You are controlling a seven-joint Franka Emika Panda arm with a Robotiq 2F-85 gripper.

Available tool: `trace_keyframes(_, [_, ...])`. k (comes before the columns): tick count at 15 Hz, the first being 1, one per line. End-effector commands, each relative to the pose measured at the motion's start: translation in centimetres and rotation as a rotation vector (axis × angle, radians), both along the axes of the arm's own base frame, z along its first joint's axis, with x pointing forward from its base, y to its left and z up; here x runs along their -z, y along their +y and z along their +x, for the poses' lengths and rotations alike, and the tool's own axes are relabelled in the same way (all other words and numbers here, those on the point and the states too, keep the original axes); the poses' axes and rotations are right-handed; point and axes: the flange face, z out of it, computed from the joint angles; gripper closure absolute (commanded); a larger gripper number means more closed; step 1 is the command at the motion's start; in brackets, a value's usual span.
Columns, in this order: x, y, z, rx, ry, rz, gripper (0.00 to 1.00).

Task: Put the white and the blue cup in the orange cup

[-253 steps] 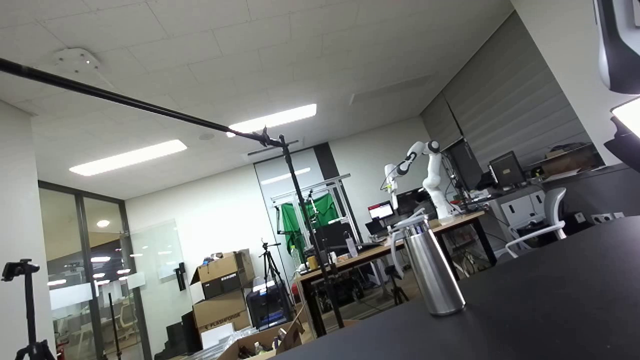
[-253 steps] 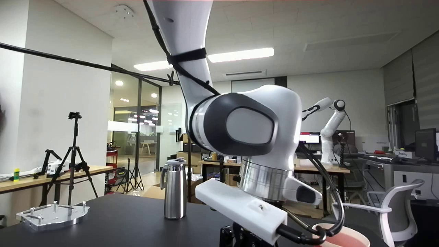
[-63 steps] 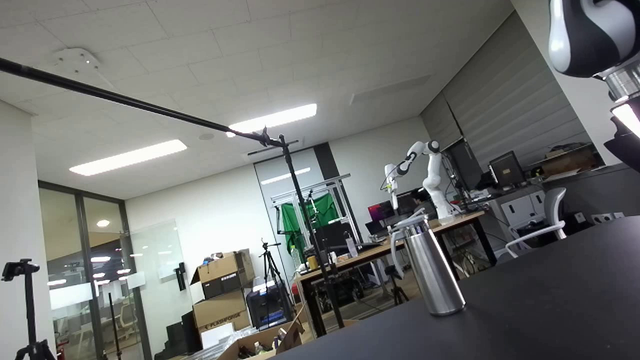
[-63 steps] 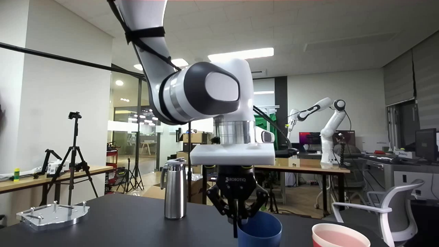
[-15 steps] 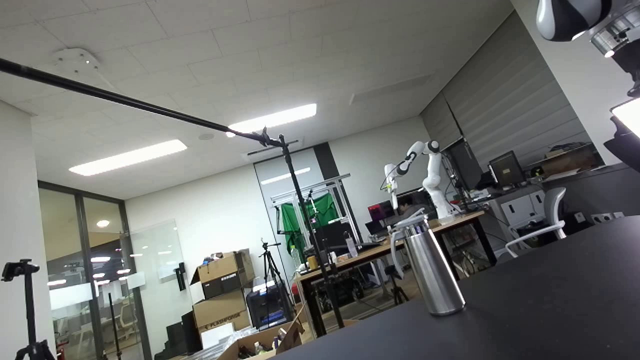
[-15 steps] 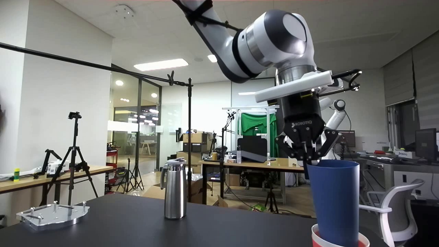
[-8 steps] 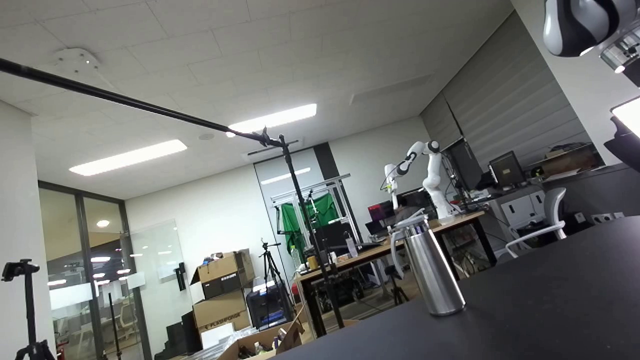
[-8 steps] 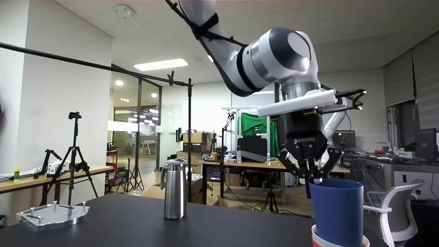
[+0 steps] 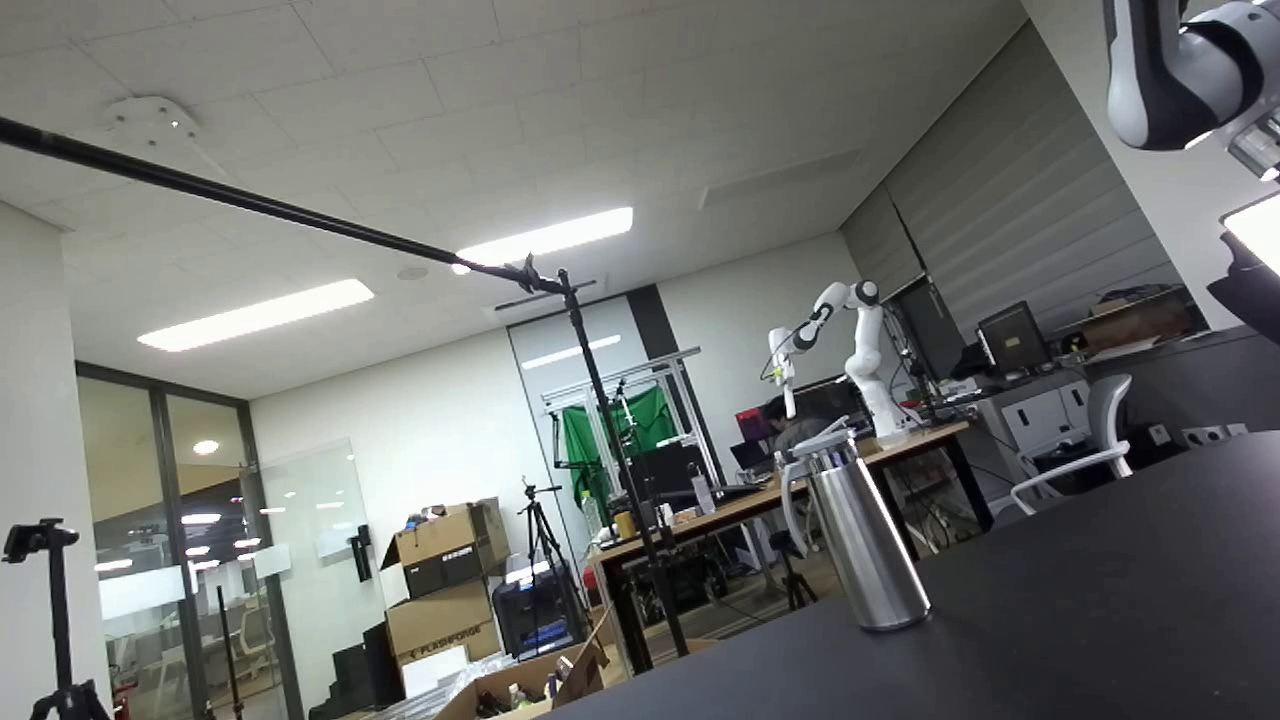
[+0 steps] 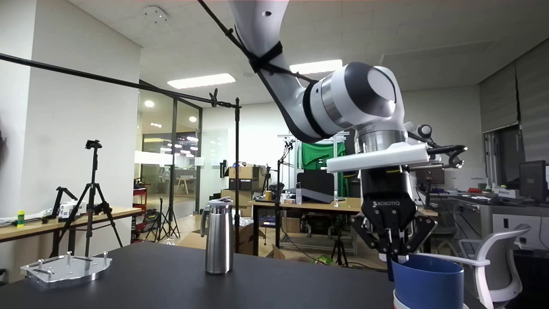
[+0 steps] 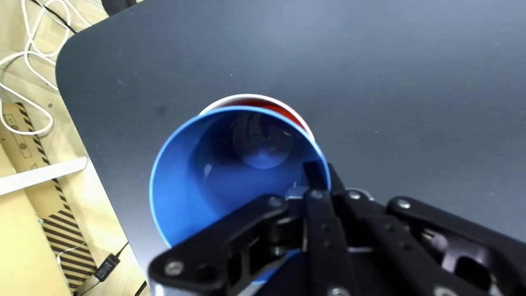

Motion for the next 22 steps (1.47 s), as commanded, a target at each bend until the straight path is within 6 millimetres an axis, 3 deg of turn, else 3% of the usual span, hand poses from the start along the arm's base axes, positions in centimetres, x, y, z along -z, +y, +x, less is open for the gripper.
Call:
trace_keyframes(1, [0.8,-0.6,0.9,0.042,0.001,0.000,0.99])
trace_keyframes(6, [1.1,-0.3,1.2,0.037,0.002,0.002,0.99])
trace_keyframes(7, [0.9,-0.2,1.1,0.034,0.001,0.004,0.72])
trace_keyframes(9, [0.1,-0.2,0.8,0.028,-0.005,0.005,0.67])
trace_keyframes(18, [-5.1,-1.1,-0.6,0.033,-0.044,-0.013,0.05])
trace_keyframes(20, [-5.6,-1.4,-1.4,0.028,-0.008,-0.010,0.00])
trace_keyframes(21, [-4.6,-1.3,-0.2,0.025,-0.035,-0.011,0.00])
trace_keyframes(22, [-4.9,-1.4,-0.3,0.026,-0.034,-0.008,0.04])
